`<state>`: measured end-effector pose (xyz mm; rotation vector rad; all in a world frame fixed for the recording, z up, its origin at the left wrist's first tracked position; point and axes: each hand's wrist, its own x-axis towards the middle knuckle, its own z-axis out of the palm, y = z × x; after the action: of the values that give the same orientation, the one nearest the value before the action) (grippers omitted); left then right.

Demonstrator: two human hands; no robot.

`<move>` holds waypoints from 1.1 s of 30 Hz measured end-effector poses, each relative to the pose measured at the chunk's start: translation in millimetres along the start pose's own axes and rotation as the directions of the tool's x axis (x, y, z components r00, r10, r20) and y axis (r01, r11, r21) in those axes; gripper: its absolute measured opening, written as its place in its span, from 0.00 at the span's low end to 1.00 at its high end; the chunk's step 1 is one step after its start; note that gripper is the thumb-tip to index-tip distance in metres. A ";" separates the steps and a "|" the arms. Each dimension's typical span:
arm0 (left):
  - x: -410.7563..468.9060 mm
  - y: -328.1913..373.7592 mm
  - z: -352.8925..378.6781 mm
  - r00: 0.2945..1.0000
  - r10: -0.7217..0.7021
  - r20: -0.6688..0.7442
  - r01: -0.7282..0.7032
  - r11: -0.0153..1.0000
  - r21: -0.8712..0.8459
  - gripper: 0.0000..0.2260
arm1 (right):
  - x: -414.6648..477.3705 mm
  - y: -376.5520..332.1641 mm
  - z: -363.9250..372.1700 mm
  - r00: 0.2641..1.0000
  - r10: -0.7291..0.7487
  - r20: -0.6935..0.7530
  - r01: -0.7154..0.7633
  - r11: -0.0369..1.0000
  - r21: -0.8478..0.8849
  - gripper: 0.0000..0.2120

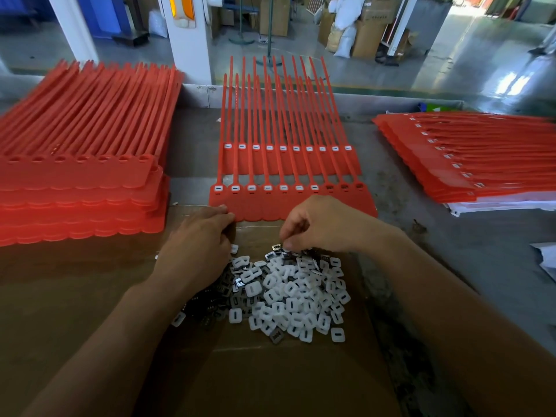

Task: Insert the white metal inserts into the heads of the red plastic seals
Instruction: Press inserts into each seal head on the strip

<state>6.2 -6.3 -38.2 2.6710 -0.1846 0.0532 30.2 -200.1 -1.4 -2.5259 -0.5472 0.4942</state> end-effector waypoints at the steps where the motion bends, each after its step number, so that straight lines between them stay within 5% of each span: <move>1: 0.1 0.1 0.0 1.000 0.000 0.001 0.000 1.000 0.000 0.20 | 0.7 0.3 1.6 1.000 0.001 -0.008 -0.001 1.000 -0.013 0.04; 10: 0.0 0.2 0.3 1.000 -0.005 0.004 0.005 1.000 0.003 0.20 | 2.3 1.5 5.6 1.000 -0.008 0.014 0.009 0.997 -0.081 0.07; 15: -0.2 -0.2 0.3 1.000 -0.006 0.004 0.006 1.000 -0.001 0.20 | -2.9 4.2 0.6 1.000 0.008 0.025 -0.011 0.991 0.137 0.07; 20: 1.2 -0.4 1.4 1.000 -0.003 0.000 0.003 1.000 -0.010 0.20 | -2.8 14.5 -7.6 0.983 0.036 -0.177 0.005 0.974 0.227 0.08; 26: 1.4 -1.2 1.2 1.000 -0.005 0.005 0.005 1.000 -0.004 0.20 | 16.6 50.0 -25.3 0.845 0.212 -0.492 -0.060 0.950 0.306 0.05; 33: 1.1 -1.8 1.6 1.000 -0.002 0.004 0.002 1.000 -0.003 0.20 | 33.1 77.0 -33.1 0.781 0.351 -0.517 -0.142 0.906 0.400 0.08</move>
<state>7.5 -5.5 -40.4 2.6683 -0.1834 0.0472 94.7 -258.7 -24.3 -2.2455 0.1112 -0.1126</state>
